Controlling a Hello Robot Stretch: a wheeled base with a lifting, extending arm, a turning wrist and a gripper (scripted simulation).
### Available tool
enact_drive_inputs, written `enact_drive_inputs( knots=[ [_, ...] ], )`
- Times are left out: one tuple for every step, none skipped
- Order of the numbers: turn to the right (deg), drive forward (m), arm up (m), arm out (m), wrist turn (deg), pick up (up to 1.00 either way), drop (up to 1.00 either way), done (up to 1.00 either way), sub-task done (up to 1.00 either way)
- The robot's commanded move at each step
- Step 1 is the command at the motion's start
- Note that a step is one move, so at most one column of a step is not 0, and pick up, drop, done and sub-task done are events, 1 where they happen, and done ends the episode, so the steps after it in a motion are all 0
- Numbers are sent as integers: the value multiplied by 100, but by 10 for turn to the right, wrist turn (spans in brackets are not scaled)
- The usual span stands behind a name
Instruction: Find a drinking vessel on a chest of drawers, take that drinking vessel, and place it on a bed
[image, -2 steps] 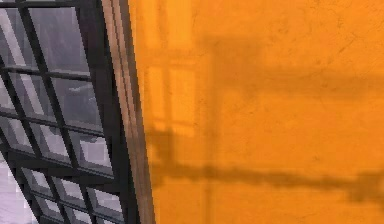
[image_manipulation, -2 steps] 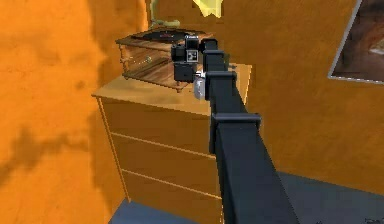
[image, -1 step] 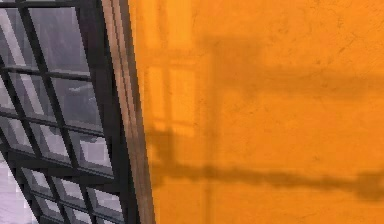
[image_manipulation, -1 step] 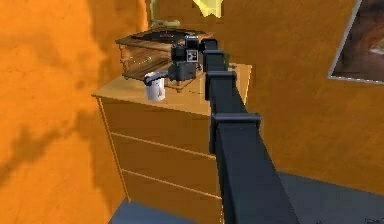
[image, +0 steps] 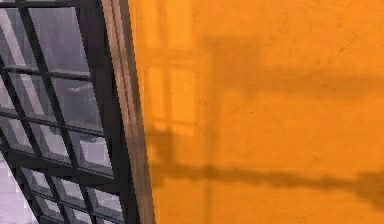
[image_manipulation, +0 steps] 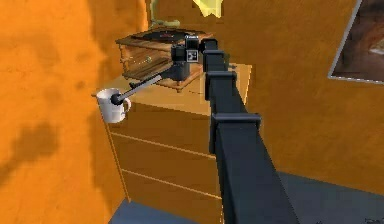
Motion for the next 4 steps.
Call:
enact_drive_inputs(
  knots=[
    [0,0,0,0,-450,0,0,0,0],
    [0,0,0,0,-120,0,0,0,0],
    [0,0,0,-44,0,0,0,0,0],
    [450,0,0,0,0,0,0,0,0]
  ],
)
